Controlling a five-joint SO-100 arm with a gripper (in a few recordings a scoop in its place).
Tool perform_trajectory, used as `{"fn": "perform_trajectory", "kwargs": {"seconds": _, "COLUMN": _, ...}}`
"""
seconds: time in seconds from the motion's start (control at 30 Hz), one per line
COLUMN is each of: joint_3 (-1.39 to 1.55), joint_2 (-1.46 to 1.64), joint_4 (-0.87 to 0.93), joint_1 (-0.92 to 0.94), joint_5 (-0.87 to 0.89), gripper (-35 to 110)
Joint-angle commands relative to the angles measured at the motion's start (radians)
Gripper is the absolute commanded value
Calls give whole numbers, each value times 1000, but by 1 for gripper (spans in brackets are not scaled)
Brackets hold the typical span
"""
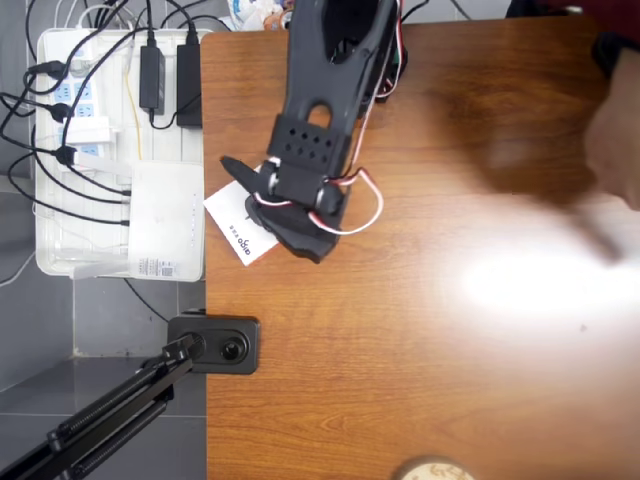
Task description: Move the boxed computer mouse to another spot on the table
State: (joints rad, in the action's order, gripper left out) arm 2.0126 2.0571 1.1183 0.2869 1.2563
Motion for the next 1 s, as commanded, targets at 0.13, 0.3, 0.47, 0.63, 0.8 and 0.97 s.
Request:
{"fn": "perform_trajectory", "kwargs": {"seconds": 0.13, "joint_3": -40, "joint_2": 365, "joint_4": -225, "joint_1": -71, "joint_5": -78, "gripper": 10}}
{"fn": "perform_trajectory", "kwargs": {"seconds": 0.3, "joint_3": -44, "joint_2": 437, "joint_4": -578, "joint_1": -173, "joint_5": -259, "gripper": 19}}
{"fn": "perform_trajectory", "kwargs": {"seconds": 0.47, "joint_3": 98, "joint_2": 388, "joint_4": -1356, "joint_1": -150, "joint_5": -437, "gripper": 10}}
{"fn": "perform_trajectory", "kwargs": {"seconds": 0.63, "joint_3": 130, "joint_2": 390, "joint_4": -1681, "joint_1": -110, "joint_5": -624, "gripper": 1}}
{"fn": "perform_trajectory", "kwargs": {"seconds": 0.8, "joint_3": 390, "joint_2": 344, "joint_4": -2448, "joint_1": -66, "joint_5": -876, "gripper": 0}}
{"fn": "perform_trajectory", "kwargs": {"seconds": 0.97, "joint_3": 534, "joint_2": 491, "joint_4": -2640, "joint_1": 69, "joint_5": -950, "gripper": 0}}
